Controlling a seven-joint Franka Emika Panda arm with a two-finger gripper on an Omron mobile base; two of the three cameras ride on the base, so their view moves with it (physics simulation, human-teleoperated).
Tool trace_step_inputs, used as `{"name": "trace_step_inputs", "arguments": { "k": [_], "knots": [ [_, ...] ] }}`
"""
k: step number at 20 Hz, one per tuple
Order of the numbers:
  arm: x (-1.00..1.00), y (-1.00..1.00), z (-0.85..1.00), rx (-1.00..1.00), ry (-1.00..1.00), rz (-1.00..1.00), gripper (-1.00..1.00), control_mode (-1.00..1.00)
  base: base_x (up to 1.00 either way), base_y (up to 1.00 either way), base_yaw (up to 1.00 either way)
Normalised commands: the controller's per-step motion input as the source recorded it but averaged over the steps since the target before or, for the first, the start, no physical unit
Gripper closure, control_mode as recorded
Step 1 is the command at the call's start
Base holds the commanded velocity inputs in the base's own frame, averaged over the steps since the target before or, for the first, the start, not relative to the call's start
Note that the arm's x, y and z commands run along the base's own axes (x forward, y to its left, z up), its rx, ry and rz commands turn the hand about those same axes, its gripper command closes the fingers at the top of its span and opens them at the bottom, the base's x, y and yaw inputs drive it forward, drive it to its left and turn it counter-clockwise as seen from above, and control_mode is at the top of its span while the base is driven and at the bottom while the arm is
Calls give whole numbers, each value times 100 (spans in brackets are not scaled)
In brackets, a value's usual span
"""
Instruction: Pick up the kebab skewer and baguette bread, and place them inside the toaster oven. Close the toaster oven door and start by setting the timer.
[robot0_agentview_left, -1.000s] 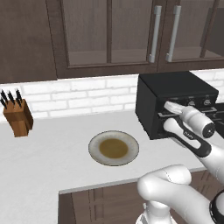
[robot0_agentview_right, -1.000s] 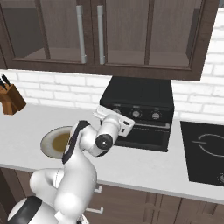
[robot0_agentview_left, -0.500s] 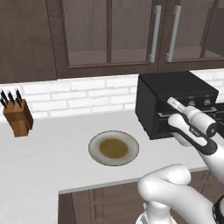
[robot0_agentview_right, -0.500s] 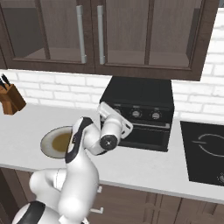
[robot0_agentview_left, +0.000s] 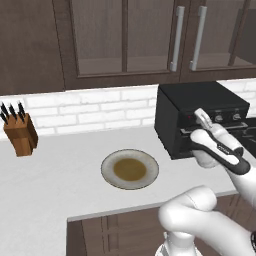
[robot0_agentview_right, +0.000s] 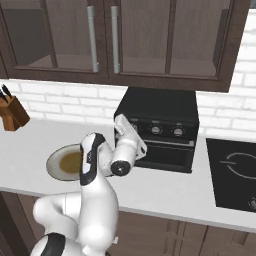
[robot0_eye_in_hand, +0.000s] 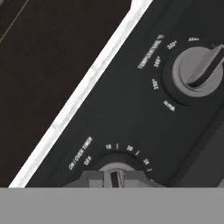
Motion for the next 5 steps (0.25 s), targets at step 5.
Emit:
{"name": "trace_step_inputs", "arguments": {
  "k": [5],
  "knots": [
    [50, 8, 0, 29, 0, 0, 100, -100, 0, 0, 0]
  ]
}}
